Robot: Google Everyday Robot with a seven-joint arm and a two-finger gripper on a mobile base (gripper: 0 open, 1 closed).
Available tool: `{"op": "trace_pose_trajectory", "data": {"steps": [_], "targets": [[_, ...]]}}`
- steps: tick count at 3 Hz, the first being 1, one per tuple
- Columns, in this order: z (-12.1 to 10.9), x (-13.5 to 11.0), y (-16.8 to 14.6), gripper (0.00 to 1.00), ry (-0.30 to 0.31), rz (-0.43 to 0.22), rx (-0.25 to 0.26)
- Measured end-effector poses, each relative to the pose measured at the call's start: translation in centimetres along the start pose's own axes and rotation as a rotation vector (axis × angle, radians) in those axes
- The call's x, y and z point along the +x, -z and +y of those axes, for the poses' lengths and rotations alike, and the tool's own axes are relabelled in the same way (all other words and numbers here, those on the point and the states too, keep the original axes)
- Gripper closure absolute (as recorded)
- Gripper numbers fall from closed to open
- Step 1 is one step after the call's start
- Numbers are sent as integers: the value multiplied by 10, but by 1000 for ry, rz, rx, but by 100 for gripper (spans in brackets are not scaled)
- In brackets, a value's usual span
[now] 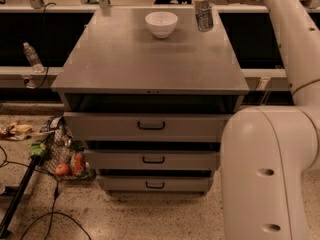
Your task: Pick redbull can from white bowl and place on counter
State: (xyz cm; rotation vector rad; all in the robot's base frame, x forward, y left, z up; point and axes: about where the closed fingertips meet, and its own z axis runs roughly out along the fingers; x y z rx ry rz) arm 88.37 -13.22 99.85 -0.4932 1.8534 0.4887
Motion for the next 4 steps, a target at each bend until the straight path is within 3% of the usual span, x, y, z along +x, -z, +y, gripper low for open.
{"op": "trace_pose_trajectory", "data": {"steps": [1, 2, 3, 4], "targets": [[3, 9, -5, 100, -92, -19, -19], [22, 29, -14, 100, -161, -36, -64], [39, 44, -20, 100, -164, -47, -101], [47, 57, -20, 82, -165, -92, -130]]}}
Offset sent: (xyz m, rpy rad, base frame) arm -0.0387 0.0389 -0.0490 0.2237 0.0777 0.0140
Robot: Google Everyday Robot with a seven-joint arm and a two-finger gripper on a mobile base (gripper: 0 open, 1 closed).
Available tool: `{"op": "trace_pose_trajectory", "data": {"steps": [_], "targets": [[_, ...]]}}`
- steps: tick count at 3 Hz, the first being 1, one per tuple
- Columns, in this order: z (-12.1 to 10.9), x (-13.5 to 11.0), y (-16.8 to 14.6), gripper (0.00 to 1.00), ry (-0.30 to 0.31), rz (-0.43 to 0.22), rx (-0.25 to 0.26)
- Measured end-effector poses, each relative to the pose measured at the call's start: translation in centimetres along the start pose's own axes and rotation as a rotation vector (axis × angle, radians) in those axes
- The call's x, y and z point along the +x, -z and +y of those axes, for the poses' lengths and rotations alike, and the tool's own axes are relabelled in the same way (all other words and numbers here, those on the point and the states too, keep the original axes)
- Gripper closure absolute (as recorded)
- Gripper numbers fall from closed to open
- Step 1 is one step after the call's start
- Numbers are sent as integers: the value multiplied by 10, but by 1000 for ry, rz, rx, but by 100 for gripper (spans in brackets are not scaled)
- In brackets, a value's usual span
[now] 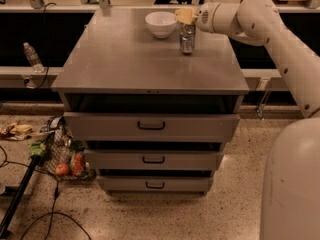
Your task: Pick redbull can from white bowl and place on counter
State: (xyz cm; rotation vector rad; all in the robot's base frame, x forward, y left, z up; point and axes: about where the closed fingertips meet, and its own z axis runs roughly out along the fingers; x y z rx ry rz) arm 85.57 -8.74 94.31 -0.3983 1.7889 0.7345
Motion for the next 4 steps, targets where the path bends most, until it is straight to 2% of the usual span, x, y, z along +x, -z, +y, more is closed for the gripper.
{"op": "trace_pose_trajectory", "data": {"steps": [1, 3, 4], "targets": [[7, 10, 1, 59, 4, -35, -22], [11, 20, 6, 12, 27, -47, -15], [-2, 18, 27, 0, 55, -29, 33]]}}
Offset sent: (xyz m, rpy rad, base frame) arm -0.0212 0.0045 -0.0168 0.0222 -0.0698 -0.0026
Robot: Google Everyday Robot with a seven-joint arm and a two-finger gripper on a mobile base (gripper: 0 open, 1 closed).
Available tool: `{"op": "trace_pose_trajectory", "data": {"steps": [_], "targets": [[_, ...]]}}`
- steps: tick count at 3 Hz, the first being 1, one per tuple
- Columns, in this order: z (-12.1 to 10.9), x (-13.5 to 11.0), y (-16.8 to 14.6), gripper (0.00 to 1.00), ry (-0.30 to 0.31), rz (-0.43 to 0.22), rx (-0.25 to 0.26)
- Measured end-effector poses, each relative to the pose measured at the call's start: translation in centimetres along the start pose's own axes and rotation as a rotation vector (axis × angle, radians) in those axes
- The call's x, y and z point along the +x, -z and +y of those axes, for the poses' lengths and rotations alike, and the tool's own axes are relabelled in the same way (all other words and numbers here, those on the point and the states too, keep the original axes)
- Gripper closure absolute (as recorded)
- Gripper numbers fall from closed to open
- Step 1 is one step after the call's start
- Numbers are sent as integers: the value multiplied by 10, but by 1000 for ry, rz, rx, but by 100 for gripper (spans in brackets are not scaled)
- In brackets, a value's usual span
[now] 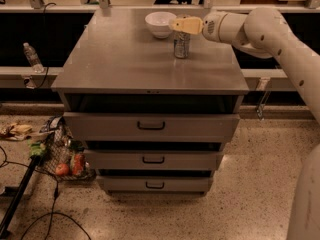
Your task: Pick redbull can from white bowl and place on counter
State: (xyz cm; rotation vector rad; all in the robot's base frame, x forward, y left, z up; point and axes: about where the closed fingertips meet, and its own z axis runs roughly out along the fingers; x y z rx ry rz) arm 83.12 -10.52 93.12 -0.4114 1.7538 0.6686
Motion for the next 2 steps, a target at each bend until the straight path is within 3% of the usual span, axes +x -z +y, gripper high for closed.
{"op": "trace_pose_trajectory", "data": {"steps": [2], "targets": [[-56, -18, 107, 0, 99, 35, 239]]}}
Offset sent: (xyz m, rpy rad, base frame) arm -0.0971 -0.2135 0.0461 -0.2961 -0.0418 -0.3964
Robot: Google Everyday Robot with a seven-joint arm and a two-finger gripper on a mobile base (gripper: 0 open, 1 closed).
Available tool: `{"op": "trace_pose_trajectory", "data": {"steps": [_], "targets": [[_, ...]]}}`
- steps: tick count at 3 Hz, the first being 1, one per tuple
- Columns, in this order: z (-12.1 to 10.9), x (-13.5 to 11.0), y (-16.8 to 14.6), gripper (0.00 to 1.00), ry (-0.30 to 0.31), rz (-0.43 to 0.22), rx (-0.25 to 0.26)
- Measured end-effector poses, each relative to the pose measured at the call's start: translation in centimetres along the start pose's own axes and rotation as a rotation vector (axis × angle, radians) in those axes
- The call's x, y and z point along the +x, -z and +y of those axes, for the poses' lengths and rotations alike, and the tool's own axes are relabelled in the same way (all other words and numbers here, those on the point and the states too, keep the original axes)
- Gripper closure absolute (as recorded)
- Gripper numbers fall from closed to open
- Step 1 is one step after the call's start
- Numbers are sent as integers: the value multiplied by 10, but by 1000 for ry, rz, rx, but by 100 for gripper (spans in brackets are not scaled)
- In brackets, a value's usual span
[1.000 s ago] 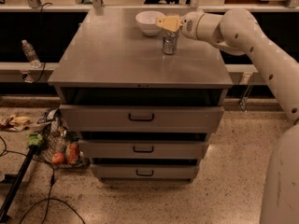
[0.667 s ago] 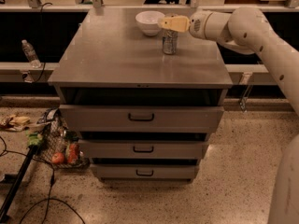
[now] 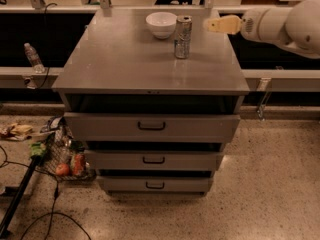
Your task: Pick redbull can from white bowl and place on counter
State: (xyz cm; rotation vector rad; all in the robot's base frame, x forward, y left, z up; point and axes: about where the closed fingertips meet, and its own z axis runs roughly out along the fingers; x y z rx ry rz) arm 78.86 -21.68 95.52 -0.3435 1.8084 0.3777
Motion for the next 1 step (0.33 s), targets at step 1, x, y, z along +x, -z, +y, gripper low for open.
{"op": "trace_pose_trajectory", "data": {"steps": [1], "targets": [[4, 3, 1, 0, 6, 10, 0]]}}
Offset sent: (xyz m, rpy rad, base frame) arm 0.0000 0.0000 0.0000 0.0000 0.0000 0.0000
